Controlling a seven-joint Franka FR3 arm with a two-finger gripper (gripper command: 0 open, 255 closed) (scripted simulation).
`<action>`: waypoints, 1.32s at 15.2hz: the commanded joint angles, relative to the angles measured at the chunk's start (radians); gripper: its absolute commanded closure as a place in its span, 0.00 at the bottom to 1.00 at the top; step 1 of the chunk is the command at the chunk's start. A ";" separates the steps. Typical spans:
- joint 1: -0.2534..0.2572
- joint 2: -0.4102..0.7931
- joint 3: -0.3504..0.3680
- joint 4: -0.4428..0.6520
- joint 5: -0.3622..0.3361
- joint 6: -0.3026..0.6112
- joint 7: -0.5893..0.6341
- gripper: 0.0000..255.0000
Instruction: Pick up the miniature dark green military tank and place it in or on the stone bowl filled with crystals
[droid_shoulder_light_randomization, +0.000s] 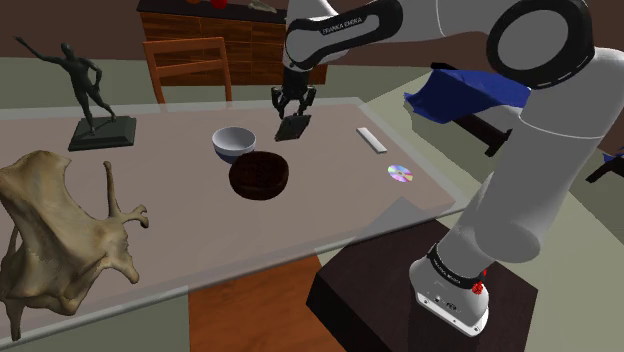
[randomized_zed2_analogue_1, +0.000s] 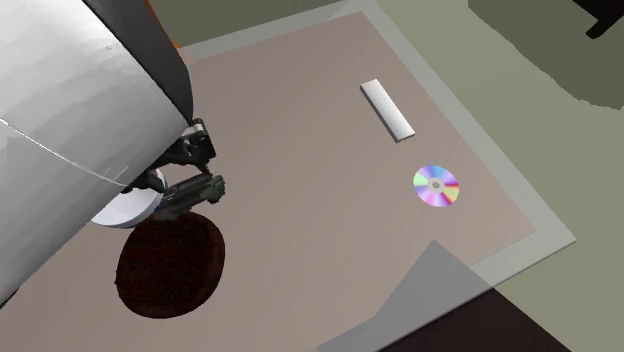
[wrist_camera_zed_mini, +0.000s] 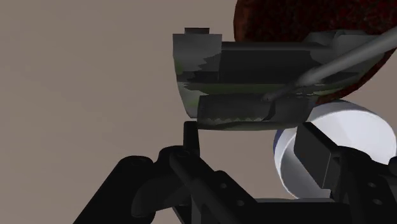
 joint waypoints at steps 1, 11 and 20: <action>0.028 0.011 0.017 0.016 -0.007 -0.007 0.050 1.00; 0.124 0.066 0.072 0.074 -0.030 -0.018 0.210 1.00; 0.124 0.112 0.071 0.015 -0.034 0.088 0.217 1.00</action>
